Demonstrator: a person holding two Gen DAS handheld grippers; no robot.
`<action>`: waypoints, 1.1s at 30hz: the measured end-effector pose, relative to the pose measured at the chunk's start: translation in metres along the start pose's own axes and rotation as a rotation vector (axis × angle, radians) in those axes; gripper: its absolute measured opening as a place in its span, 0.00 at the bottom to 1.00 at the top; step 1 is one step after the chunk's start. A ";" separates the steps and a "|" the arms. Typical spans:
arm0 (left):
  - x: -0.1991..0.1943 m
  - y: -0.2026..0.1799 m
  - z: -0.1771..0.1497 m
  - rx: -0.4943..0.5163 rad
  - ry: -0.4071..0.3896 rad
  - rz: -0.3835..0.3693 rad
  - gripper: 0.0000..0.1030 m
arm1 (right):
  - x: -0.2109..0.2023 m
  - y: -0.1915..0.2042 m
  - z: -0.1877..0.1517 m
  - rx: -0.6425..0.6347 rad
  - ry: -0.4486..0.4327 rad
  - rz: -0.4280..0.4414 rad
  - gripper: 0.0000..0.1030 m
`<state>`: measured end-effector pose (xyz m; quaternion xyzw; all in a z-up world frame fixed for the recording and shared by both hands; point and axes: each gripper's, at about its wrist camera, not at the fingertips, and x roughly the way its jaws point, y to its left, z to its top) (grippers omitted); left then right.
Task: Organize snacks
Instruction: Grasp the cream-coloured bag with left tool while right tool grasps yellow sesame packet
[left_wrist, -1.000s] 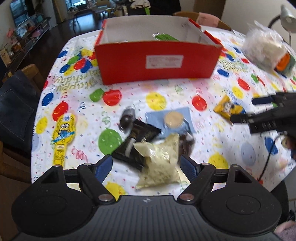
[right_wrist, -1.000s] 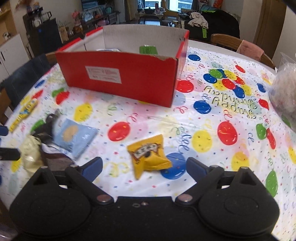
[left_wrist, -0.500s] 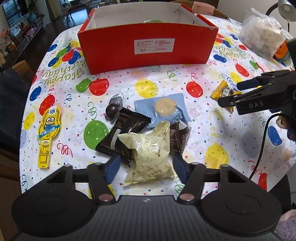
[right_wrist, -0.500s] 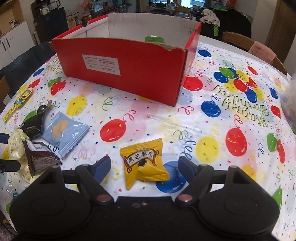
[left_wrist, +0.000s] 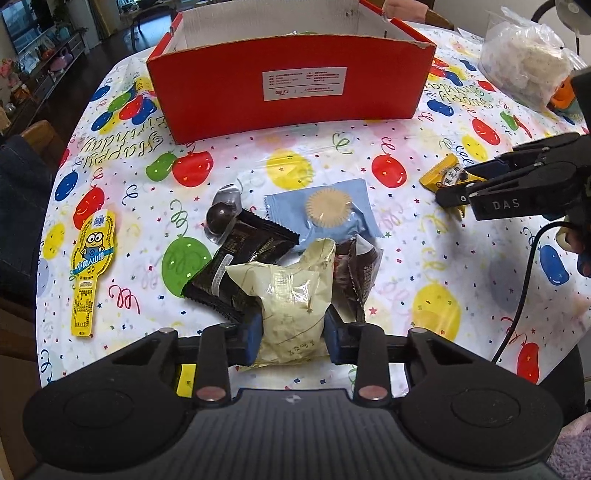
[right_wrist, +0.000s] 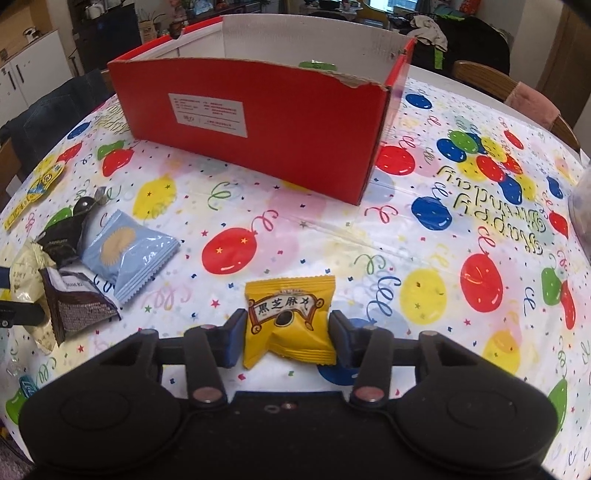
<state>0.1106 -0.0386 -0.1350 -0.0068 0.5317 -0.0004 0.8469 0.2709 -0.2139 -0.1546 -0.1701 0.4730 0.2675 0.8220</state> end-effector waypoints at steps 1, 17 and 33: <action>0.000 0.001 0.000 -0.004 0.002 -0.002 0.30 | -0.001 0.000 0.000 0.003 -0.001 -0.002 0.45; -0.020 0.023 -0.009 -0.055 -0.012 -0.060 0.29 | -0.040 0.015 -0.008 0.161 -0.043 0.036 0.03; -0.050 0.035 -0.025 -0.040 -0.062 -0.072 0.29 | -0.031 0.018 -0.029 0.178 -0.026 -0.045 0.64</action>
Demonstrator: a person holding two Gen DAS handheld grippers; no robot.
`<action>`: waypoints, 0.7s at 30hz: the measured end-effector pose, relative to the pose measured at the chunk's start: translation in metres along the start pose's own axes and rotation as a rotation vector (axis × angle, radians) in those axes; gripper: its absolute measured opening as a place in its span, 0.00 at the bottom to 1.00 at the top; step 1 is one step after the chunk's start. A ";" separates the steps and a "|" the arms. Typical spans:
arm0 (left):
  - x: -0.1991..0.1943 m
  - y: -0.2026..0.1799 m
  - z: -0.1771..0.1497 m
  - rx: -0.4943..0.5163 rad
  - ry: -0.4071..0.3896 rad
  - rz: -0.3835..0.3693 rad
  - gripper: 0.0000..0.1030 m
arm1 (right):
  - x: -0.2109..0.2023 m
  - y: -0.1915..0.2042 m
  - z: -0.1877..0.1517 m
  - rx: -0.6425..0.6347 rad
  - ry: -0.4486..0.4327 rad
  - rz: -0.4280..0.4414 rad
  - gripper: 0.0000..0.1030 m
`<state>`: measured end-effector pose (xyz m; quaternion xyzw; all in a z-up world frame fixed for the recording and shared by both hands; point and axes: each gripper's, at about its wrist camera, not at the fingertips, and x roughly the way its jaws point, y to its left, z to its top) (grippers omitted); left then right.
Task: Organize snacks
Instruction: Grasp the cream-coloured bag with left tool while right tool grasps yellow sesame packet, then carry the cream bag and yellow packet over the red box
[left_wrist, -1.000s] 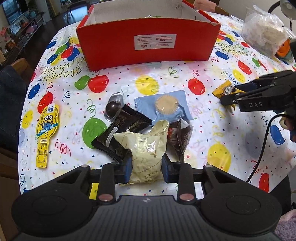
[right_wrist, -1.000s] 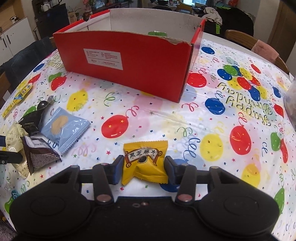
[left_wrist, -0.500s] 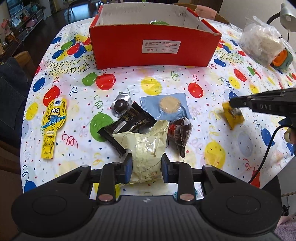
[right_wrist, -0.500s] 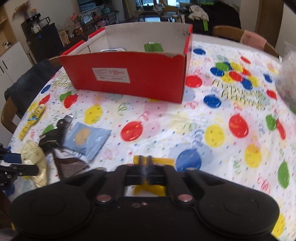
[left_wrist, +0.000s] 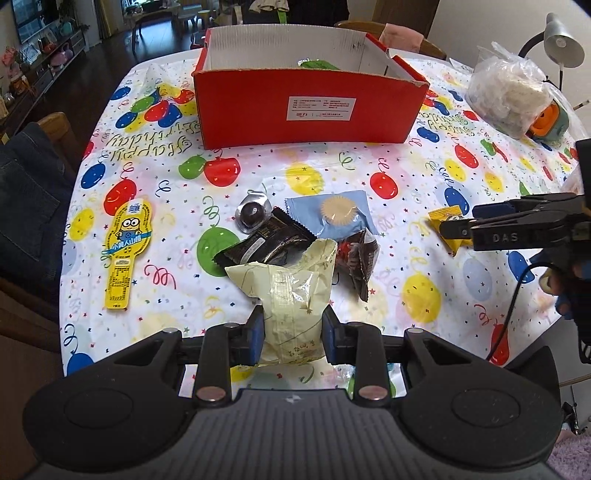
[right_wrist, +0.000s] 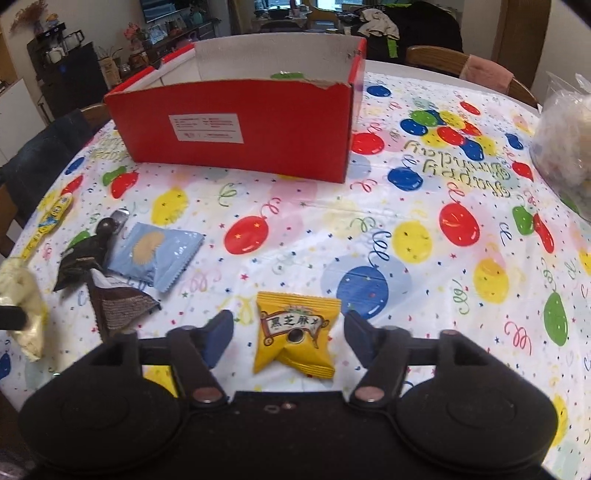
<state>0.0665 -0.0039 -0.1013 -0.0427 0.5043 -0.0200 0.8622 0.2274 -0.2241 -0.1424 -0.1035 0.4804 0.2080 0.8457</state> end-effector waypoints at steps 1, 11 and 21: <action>-0.001 0.001 -0.001 0.000 -0.002 0.002 0.29 | 0.003 0.000 -0.001 0.004 0.007 -0.001 0.62; -0.008 0.009 -0.008 -0.022 -0.006 0.011 0.29 | 0.012 0.010 -0.005 -0.026 0.029 -0.051 0.45; -0.016 0.012 -0.009 -0.026 -0.031 0.012 0.29 | -0.005 0.011 -0.005 0.000 -0.004 -0.049 0.32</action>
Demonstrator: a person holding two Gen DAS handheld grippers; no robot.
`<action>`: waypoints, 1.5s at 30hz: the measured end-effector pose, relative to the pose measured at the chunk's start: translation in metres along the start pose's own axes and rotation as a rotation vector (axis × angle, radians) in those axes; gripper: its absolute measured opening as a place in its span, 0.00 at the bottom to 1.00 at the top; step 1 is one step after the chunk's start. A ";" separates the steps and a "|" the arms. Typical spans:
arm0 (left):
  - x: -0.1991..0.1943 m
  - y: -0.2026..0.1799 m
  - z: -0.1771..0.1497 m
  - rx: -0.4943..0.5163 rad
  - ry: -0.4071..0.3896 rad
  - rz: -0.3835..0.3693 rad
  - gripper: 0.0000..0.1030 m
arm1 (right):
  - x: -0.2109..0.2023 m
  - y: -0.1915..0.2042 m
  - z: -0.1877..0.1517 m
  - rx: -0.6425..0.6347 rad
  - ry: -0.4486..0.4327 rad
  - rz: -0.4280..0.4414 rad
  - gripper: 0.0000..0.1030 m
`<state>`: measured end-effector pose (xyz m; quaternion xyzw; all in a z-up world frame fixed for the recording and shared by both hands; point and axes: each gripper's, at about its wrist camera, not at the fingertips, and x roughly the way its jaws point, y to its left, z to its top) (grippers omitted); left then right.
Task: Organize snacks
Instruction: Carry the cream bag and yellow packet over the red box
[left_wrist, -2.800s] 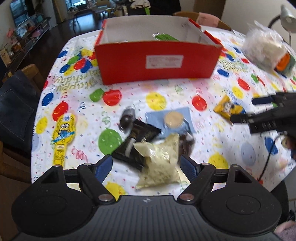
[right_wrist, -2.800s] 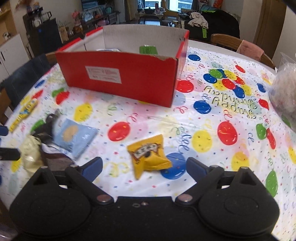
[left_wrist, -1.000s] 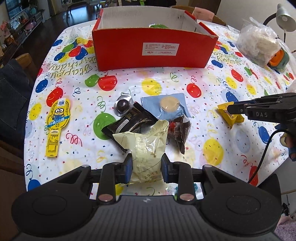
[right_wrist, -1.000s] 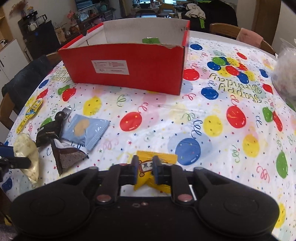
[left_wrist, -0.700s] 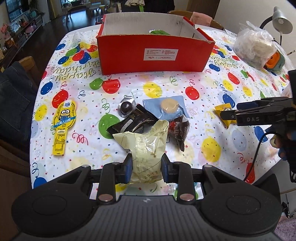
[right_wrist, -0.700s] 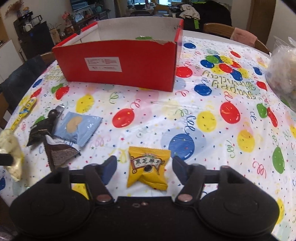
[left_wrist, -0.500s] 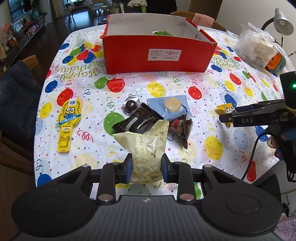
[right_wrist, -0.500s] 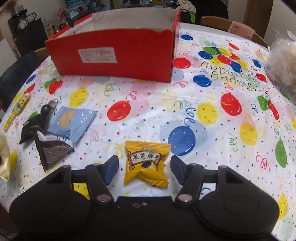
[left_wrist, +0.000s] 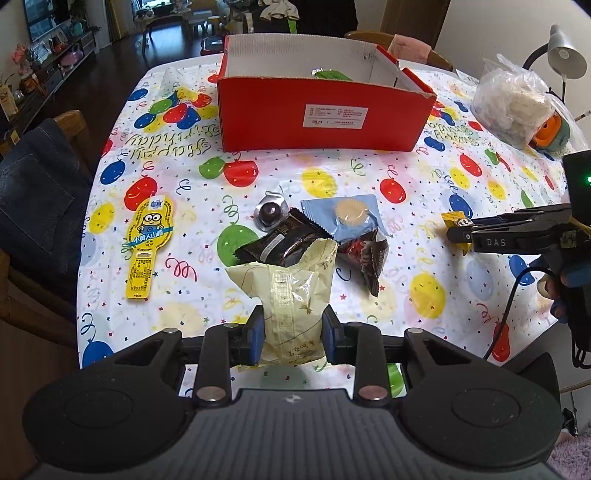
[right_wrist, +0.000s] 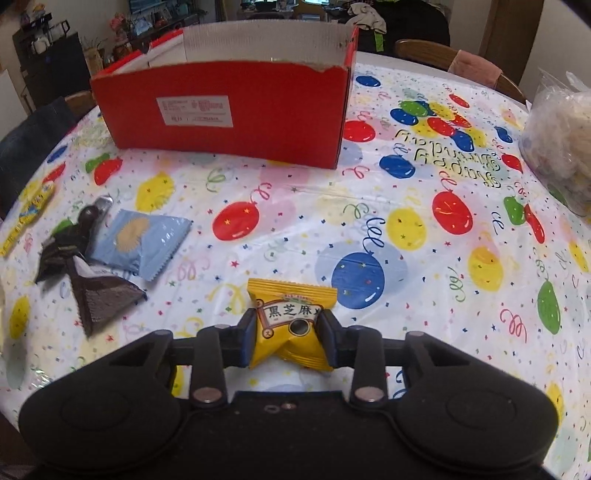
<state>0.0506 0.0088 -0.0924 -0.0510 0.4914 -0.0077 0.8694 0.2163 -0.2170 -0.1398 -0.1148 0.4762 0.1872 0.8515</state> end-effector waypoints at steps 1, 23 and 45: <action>-0.001 0.000 0.000 0.000 -0.004 0.001 0.29 | -0.004 0.001 0.000 0.002 -0.007 0.001 0.32; -0.037 0.006 0.055 0.005 -0.142 0.015 0.29 | -0.099 0.030 0.052 -0.046 -0.258 0.065 0.32; 0.027 -0.012 0.221 -0.047 -0.115 0.059 0.29 | -0.043 -0.022 0.184 -0.067 -0.272 0.175 0.32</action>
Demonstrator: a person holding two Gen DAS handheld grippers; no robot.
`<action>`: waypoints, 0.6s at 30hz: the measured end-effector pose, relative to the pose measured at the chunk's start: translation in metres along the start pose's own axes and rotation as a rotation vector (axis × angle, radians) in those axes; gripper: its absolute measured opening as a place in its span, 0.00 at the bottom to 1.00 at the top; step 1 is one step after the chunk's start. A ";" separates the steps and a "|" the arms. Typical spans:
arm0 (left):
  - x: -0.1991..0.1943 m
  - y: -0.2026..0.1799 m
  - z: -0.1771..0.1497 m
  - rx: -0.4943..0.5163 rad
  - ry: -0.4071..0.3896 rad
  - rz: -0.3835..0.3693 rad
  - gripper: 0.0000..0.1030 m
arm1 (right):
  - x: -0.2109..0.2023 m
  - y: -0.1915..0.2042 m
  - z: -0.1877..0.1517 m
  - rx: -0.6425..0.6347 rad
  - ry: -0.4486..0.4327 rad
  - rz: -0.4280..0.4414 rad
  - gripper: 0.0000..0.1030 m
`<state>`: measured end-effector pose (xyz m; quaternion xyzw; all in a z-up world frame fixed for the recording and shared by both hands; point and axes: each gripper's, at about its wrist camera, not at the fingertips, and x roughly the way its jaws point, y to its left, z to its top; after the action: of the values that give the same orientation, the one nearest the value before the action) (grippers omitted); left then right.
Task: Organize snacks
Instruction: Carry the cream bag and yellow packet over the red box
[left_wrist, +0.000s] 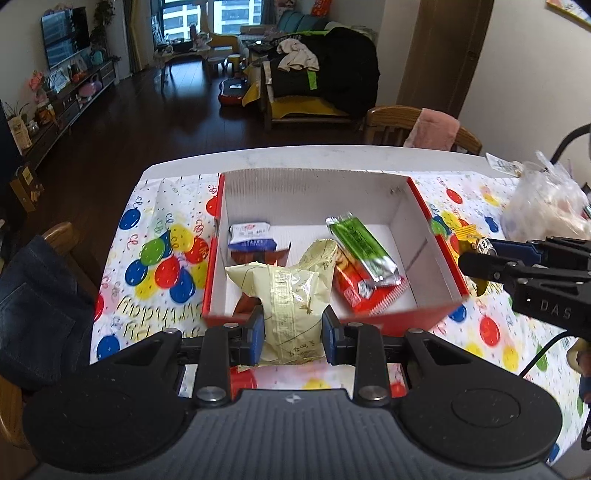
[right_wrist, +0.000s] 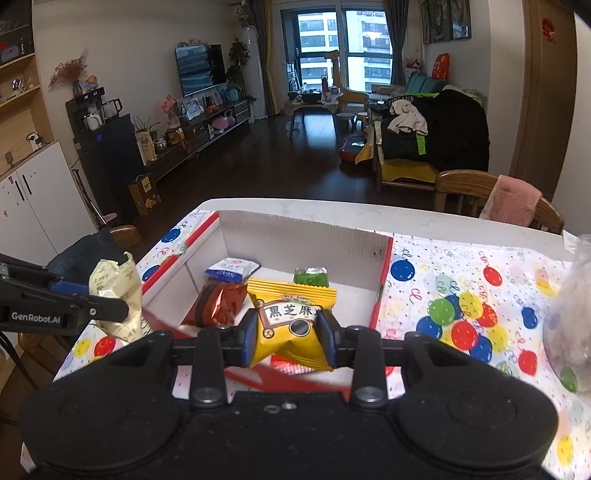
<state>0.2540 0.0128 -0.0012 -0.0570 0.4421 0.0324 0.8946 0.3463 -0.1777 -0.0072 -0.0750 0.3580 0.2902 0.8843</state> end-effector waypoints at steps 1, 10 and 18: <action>0.005 -0.001 0.006 -0.002 0.006 0.007 0.29 | 0.005 -0.003 0.004 0.002 0.007 0.005 0.32; 0.054 -0.001 0.048 -0.041 0.096 0.057 0.29 | 0.063 -0.012 0.032 0.016 0.111 0.047 0.32; 0.098 0.008 0.067 -0.061 0.179 0.108 0.29 | 0.115 0.000 0.036 -0.058 0.203 0.082 0.32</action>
<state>0.3651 0.0300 -0.0394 -0.0631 0.5215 0.0889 0.8463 0.4336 -0.1121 -0.0588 -0.1147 0.4399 0.3275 0.8283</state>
